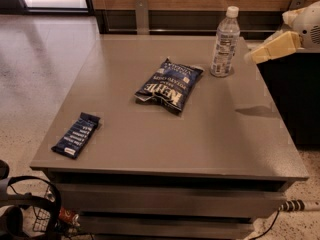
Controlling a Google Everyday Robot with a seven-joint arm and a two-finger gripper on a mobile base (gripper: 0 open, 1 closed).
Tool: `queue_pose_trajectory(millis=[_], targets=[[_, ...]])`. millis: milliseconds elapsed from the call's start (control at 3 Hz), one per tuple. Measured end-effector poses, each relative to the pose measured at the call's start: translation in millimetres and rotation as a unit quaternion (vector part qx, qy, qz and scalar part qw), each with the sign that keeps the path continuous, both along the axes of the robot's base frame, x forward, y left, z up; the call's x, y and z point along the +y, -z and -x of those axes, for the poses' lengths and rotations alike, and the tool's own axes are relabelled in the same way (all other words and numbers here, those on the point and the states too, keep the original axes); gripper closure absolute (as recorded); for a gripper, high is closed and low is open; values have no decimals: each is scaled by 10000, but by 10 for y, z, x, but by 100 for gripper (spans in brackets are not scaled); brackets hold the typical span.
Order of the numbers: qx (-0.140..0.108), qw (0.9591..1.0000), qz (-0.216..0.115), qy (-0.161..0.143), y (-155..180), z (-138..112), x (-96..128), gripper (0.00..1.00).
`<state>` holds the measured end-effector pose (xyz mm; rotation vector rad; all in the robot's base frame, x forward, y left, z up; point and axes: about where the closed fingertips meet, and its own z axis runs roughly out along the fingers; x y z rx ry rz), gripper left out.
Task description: Move blue plastic bottle near rxbar blueberry
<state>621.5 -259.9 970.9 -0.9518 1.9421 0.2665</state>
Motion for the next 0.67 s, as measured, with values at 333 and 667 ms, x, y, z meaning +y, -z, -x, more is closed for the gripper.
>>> queue_pose_trajectory(millis=[333, 667], targets=[[109, 9997, -105, -193, 99, -179, 175, 0], [114, 9996, -113, -211, 107, -196, 191, 0]])
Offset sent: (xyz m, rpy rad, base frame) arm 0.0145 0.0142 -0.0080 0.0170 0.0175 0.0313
